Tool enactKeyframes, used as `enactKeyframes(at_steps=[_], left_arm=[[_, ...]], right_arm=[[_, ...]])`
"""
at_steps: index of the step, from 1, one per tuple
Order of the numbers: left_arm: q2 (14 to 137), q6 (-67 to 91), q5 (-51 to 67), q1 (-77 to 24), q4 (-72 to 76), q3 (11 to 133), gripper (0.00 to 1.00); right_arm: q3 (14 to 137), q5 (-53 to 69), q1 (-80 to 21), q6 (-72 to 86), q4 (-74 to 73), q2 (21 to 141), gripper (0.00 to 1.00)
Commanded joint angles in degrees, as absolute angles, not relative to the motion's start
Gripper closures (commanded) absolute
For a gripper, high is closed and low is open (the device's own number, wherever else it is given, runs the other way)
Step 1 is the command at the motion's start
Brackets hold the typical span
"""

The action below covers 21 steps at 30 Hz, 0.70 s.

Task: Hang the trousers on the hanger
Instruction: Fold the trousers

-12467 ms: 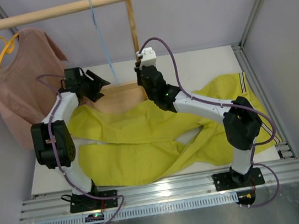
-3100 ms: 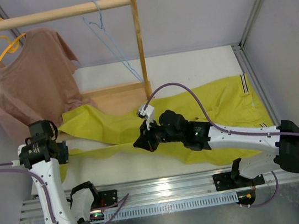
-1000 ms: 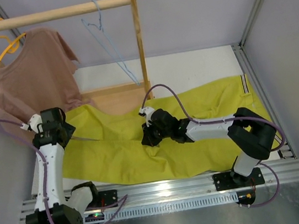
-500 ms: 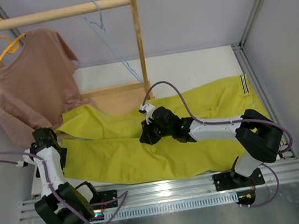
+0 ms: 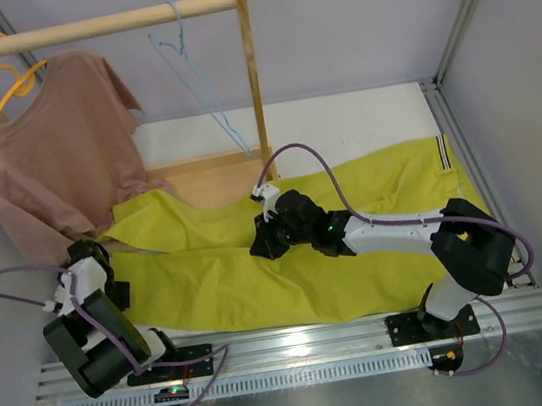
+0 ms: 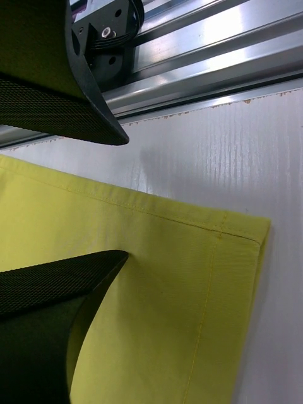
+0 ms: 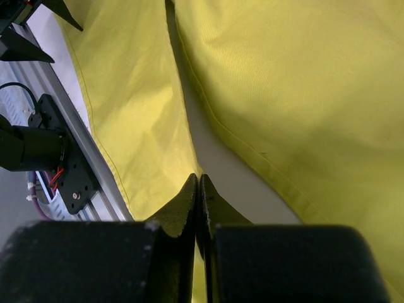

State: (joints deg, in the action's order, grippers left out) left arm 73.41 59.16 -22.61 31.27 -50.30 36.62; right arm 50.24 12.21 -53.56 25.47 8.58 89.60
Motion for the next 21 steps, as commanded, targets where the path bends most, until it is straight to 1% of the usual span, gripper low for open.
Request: enactKeyframes(at_steps=[1,3,4,5,6,7,8,9,10,11,14,18,19,20,21], left_arm=[[75.9,60.1,-26.3,31.7,-46.3,36.3,0.31],[76.1,59.6,-26.4,31.7,-45.8,36.3,0.32],[76.3,59.7,-26.5,31.6,-45.8,36.3,0.38],[76.4,59.7,-26.4,31.6,-45.5,36.2,0.45],[76.4,59.4,-26.2,31.7,-45.4,36.1,0.53],[76.3,59.4,-26.3,31.7,-45.2,36.0,0.72],[76.0,59.4,-26.4,31.7,-45.1,35.9,0.81],[75.8,59.5,-26.7,31.7,-44.9,35.8,0.94],[75.3,59.5,-27.0,31.7,-44.7,35.7,1.00],[75.1,59.8,-27.2,31.7,-44.8,35.7,1.00],[74.1,59.7,-27.6,31.7,-44.6,35.7,1.00],[70.3,56.9,-27.0,31.7,-43.0,36.5,1.00],[69.4,56.8,-27.2,31.6,-43.3,37.0,0.91],[68.5,57.2,-27.7,31.6,-44.3,37.4,0.79],[66.6,57.4,-27.9,31.6,-45.3,37.8,0.58]], right_arm=[[51.6,11.7,-53.5,25.6,10.7,86.7,0.95],[51.0,11.5,-53.6,25.8,11.0,86.0,0.91],[50.9,11.6,-53.5,25.8,11.0,85.8,0.85],[50.7,11.6,-53.5,26.0,11.0,85.5,0.82],[50.4,11.6,-53.6,26.2,11.0,84.9,0.78],[50.1,11.4,-53.5,26.3,11.0,84.2,0.71],[49.7,11.2,-53.6,26.3,11.0,83.7,0.66],[49.3,10.3,-53.5,26.5,10.6,82.1,0.62],[49.0,9.7,-53.6,26.5,10.1,81.3,0.59],[49.0,9.1,-53.5,26.5,8.8,80.5,0.54],[48.3,6.4,-53.6,26.7,6.3,76.7,0.48],[46.8,4.8,-53.6,27.4,4.5,71.7,0.46],[46.4,4.4,-53.5,27.4,4.3,69.9,0.46],[46.2,4.0,-53.6,27.3,3.8,69.2,0.46],[45.9,3.8,-53.5,27.5,3.4,68.5,0.46]])
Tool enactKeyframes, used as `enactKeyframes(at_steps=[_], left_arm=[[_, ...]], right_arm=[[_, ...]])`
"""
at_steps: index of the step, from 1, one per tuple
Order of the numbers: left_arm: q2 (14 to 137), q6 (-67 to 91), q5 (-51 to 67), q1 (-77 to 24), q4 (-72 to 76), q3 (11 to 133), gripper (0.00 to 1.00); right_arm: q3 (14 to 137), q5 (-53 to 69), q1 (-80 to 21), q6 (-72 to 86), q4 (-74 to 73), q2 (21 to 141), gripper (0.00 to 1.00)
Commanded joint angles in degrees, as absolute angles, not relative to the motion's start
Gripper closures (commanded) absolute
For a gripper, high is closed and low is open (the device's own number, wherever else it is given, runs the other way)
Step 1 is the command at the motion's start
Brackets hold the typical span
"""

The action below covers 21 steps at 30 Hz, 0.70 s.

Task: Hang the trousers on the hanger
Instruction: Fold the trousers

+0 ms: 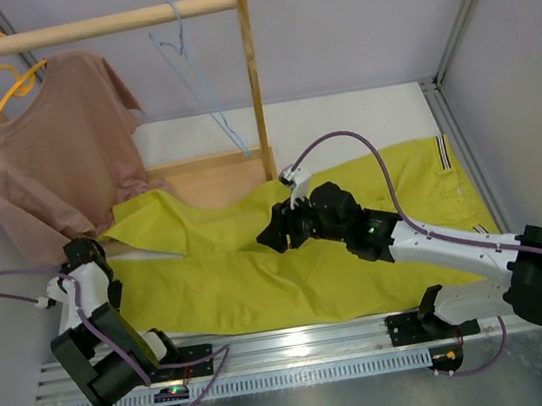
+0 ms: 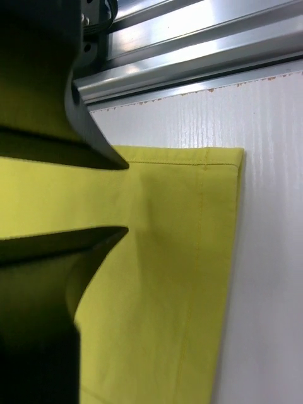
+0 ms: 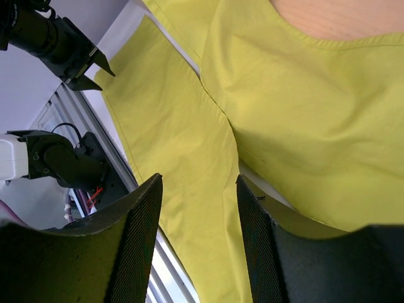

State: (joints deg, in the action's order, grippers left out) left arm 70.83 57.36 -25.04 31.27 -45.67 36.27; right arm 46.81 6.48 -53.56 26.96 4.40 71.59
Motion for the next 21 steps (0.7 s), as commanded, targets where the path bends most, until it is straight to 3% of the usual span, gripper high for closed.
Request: enactKeyframes(at_steps=[1,2,9,16,21], left_arm=[[65.2,57.5,-28.0,31.6,-45.4,37.8,0.54],[64.3,57.1,-26.8,31.7,-44.7,37.5,0.53],[66.1,58.0,-15.0,31.6,-37.1,32.6,0.83],[72.9,56.3,-10.6,30.4,-30.8,31.8,0.86],[77.5,54.8,-9.4,23.0,-25.1,34.8,0.84]], right_arm=[[45.8,3.7,-53.6,27.4,3.1,68.0,0.46],[45.8,3.6,-53.6,27.3,2.4,67.7,0.46],[43.8,2.4,-53.6,27.0,1.1,66.7,0.46],[43.7,0.4,-53.6,26.0,0.4,63.8,0.46],[43.8,0.3,-53.5,25.5,0.4,62.7,0.46]])
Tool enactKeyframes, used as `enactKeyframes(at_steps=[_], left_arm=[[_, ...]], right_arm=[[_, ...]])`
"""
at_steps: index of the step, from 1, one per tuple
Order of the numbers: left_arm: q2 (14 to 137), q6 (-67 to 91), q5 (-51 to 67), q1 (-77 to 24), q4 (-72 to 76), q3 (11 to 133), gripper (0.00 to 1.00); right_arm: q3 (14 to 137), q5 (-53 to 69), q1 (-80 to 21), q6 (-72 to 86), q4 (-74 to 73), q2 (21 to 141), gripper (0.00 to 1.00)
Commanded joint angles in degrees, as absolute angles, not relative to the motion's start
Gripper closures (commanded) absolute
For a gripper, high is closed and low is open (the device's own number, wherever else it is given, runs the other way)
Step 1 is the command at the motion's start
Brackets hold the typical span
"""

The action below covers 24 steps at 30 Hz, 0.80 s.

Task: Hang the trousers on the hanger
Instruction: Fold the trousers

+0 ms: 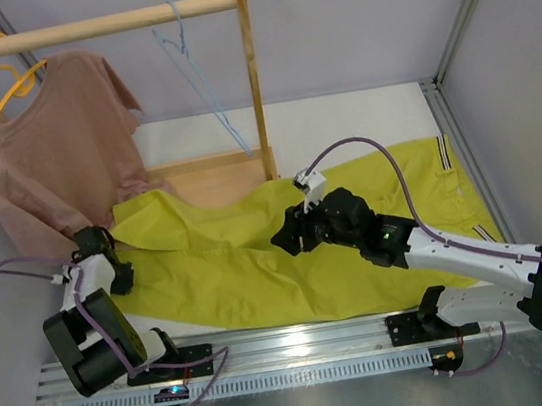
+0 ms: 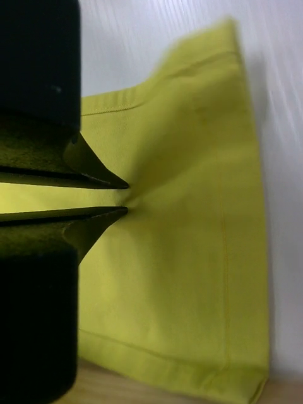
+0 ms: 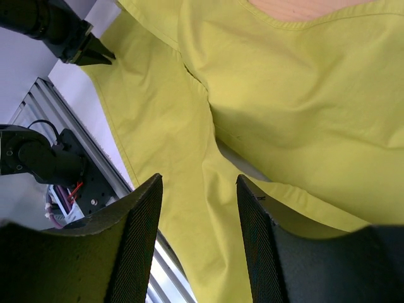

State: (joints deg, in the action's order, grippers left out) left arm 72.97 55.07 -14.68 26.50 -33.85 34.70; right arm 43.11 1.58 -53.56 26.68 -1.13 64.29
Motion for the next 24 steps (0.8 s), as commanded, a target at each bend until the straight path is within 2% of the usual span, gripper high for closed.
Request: enactKeyframes(at_steps=[1,5,6,9,15,20,24], left_arm=[[78.6,55.4,-9.0,22.2,-24.8,36.5,0.84],[79.0,55.5,-11.9,20.9,-30.8,40.9,0.82],[76.8,55.4,-13.6,21.0,-32.6,41.7,0.74],[72.3,54.8,-17.7,21.4,-37.0,42.7,0.60],[63.2,55.2,-18.1,25.0,-40.9,42.8,0.42],[62.9,55.6,-17.8,29.3,-43.2,40.5,0.40],[58.7,55.3,-12.1,35.2,-37.6,33.2,0.40]], right_arm=[[43.8,0.3,-53.6,25.4,0.4,62.6,0.46],[43.7,-1.6,-53.6,25.1,-1.5,62.6,0.46],[43.5,-1.7,-53.6,25.0,-1.5,62.6,0.46],[42.5,-2.1,-53.6,25.2,-0.7,62.5,0.46],[41.8,-1.1,-53.6,25.4,-0.4,62.8,0.46],[41.7,-1.4,-53.6,24.5,-1.1,61.8,0.46],[41.9,-2.0,-53.5,23.8,-3.1,60.6,0.46]])
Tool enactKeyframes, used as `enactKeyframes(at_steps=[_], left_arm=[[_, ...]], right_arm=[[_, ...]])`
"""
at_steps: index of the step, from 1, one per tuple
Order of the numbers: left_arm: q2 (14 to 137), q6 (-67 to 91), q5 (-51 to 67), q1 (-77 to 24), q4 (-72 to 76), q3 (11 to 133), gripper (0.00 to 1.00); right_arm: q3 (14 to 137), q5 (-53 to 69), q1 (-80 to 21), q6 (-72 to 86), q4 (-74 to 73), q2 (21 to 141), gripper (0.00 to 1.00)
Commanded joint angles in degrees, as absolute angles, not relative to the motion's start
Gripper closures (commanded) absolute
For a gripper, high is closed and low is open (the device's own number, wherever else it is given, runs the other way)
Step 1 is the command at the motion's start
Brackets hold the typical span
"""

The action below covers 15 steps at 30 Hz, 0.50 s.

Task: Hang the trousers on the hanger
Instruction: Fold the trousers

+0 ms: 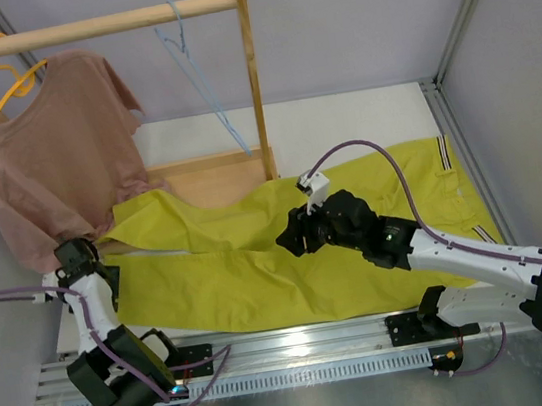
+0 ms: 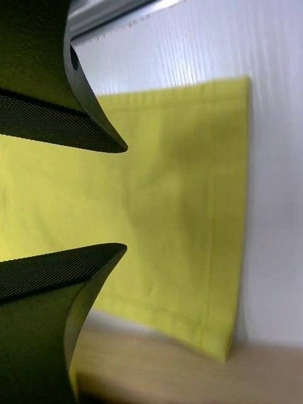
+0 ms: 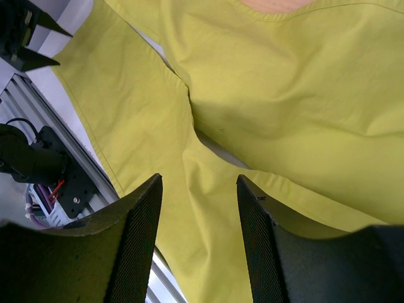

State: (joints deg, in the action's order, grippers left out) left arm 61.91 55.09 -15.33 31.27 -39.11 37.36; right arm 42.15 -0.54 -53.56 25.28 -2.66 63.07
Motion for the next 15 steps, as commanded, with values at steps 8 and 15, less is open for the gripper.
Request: enactKeyframes(at_steps=[8,15], left_arm=[[57.4,57.9,-19.7,36.2,-41.5,31.9,0.26],[56.1,58.0,-23.7,36.3,-42.3,33.0,0.20]], right_arm=[[40.9,-5.2,-53.3,21.7,-7.3,55.7,0.46],[41.1,-5.8,-53.0,20.4,-9.0,54.6,0.46]])
